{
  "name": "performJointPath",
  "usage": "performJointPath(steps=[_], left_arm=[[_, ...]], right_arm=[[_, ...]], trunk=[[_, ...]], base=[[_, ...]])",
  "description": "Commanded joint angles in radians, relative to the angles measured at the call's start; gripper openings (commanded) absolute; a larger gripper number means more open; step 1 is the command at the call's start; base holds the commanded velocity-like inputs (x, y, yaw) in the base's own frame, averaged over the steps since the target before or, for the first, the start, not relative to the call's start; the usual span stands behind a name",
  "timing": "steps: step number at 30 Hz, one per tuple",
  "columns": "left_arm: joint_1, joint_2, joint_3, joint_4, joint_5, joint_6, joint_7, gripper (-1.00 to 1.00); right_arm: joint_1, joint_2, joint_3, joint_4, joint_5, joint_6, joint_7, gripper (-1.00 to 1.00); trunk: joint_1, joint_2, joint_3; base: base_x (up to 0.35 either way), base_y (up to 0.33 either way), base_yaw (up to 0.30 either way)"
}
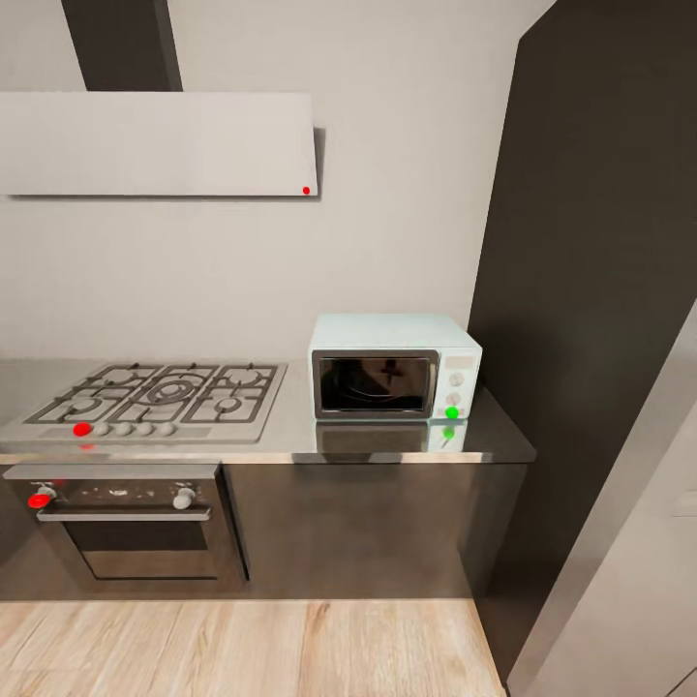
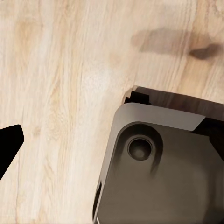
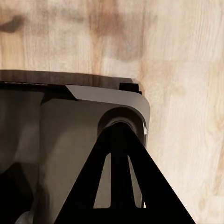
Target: In the kitchen, take the popcorn bag from the countertop, put it into the microwave, and heat it until the popcorn is cooked so the cooked popcorn ends up inside the bag.
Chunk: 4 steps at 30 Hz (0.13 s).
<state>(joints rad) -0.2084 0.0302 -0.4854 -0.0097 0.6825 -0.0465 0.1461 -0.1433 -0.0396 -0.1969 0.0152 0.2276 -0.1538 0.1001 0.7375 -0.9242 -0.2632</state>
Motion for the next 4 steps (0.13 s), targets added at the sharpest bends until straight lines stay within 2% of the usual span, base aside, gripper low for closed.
performJointPath(steps=[1, 4], left_arm=[[0.0, 0.0, -0.008, -0.001, 0.008, -0.001, 0.004, 1.0], [0.0, 0.0, -0.009, -0.001, 0.007, -0.002, 0.003, 1.0]], right_arm=[[-0.001, 0.0, -0.009, 0.002, 0.008, -0.004, 0.003, -1.0], [-0.001, -0.001, -0.009, 0.002, 0.009, -0.004, 0.003, -1.0]], trunk=[[0.0, -0.001, -0.001], [0.0, -0.001, -0.001]], base=[[0.0, 0.0, 0.0], [0.0, 0.0, 0.0]])
